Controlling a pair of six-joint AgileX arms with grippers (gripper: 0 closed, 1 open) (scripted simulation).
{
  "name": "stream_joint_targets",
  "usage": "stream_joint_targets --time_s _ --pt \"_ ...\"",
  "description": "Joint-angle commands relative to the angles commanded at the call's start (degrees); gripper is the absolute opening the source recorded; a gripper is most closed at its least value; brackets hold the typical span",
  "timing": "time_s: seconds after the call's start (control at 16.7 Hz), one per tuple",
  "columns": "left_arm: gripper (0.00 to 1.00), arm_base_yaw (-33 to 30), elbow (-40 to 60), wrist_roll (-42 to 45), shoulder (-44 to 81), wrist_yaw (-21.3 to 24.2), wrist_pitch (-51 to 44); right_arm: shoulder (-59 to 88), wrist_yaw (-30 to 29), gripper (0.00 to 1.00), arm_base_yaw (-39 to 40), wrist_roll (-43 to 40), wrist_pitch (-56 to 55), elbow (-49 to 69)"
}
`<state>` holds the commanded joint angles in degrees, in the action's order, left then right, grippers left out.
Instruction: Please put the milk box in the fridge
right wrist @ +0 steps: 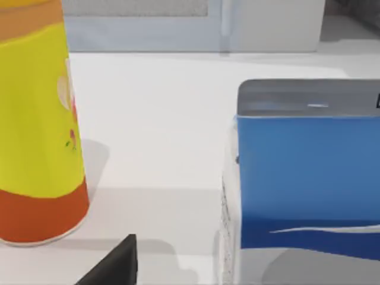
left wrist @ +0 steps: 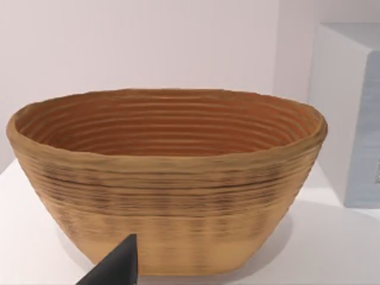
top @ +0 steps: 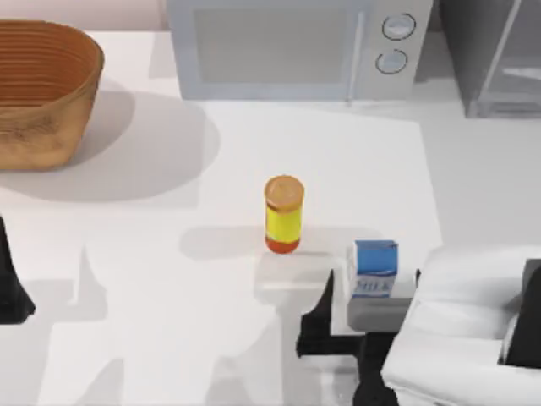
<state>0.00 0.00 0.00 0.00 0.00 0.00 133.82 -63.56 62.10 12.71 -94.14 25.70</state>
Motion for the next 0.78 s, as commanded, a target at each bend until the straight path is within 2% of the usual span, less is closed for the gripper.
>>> stream_joint_targets --time_s 0.36,0.66,0.78 --pt "1.0 0.0 0.0 0.0 0.0 0.0 0.0 2.23 7.36 1.0 -7.51 -3.23 0.08 5.23" --pt "1.0 0.0 0.0 0.0 0.0 0.0 0.0 2.46 8.18 1.0 -8.34 -3.53 0.13 5.79" --pt "1.0 0.0 0.0 0.0 0.0 0.0 0.0 2.46 8.18 0.85 -8.34 -3.53 0.13 5.79"
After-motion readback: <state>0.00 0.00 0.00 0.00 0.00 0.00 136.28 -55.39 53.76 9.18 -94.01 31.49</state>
